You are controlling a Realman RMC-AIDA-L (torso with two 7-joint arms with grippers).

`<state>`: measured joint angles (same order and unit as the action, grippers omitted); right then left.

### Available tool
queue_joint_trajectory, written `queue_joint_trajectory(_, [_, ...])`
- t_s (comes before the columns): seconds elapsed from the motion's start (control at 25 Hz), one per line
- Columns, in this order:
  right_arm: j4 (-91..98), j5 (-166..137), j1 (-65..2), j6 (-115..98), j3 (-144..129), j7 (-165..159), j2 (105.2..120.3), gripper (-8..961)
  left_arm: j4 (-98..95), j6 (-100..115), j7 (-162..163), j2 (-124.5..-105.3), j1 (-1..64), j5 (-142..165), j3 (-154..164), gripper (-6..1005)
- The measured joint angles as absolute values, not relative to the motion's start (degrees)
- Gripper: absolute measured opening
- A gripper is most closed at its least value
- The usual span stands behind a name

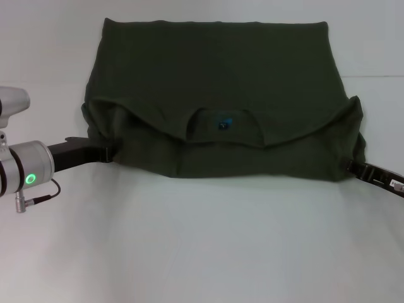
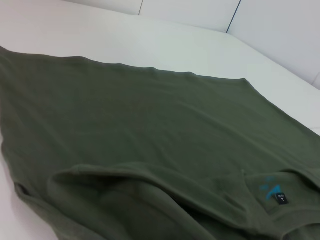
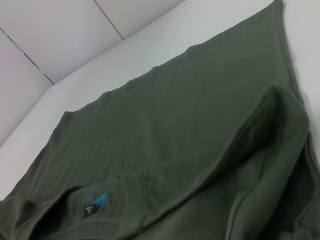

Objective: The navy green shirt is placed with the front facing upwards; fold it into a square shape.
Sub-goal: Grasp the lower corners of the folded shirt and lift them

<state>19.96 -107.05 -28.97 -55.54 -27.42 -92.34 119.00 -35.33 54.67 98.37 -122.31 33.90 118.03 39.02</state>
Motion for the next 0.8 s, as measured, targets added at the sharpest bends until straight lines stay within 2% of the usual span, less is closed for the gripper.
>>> queue_joint_trajectory(0.36, [20.03,-107.05,-28.79,-55.44,-27.42,-93.21,118.79,66,-35.33,55.27,98.37,-122.34,33.92,118.03,39.02,33])
queue_joint_trajectory(0.48, [20.07,-107.06,-28.74,-55.68,-27.85,-93.99,118.59,65,-35.33,55.90,98.61,-122.21,33.93,118.03,38.76,33])
queue_joint_trajectory(0.8, [20.52,-107.25,-27.00,-59.32,-34.58,-99.01,116.05,65,-36.51,62.01,102.03,-120.93,33.15,118.79,36.28,33])
